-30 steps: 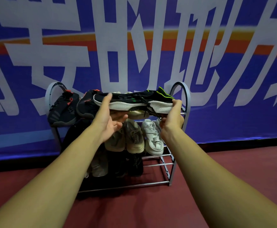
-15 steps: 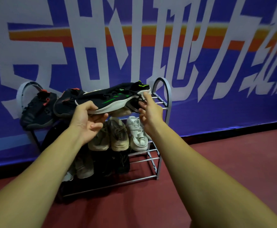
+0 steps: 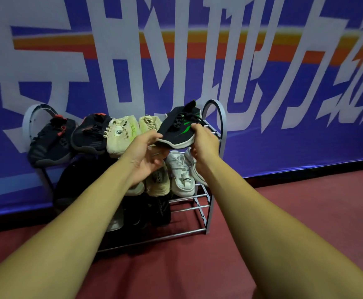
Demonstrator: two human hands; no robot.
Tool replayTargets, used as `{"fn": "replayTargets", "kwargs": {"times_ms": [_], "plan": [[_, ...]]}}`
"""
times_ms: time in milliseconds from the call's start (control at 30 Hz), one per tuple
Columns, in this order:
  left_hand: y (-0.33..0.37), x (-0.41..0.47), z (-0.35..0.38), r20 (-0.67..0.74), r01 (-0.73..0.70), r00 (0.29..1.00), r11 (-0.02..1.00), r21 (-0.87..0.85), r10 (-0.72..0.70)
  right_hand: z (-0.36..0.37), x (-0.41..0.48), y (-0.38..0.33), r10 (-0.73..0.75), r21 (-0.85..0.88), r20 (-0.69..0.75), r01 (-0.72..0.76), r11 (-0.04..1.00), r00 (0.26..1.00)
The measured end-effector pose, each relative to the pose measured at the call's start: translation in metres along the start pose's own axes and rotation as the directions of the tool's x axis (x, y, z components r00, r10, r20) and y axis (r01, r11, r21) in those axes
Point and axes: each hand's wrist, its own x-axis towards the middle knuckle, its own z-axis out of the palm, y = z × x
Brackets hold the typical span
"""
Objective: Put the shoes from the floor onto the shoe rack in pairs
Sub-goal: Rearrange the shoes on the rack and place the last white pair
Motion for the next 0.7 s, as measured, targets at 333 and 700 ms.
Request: {"fn": "replayTargets", "kwargs": {"times_ms": [333, 700], "plan": [[-0.021, 0.031, 0.040, 0.054, -0.103, 0.993, 0.994, 0.030, 0.101, -0.038, 0.010, -0.005, 0.096, -0.069, 0.078, -0.090, 0.994, 0.992], [-0.050, 0.064, 0.079, -0.073, -0.271, 0.942, 0.870, 0.411, 0.328, -0.070, 0.046, 0.014, 0.020, 0.034, -0.039, -0.019, 0.999, 0.999]]}}
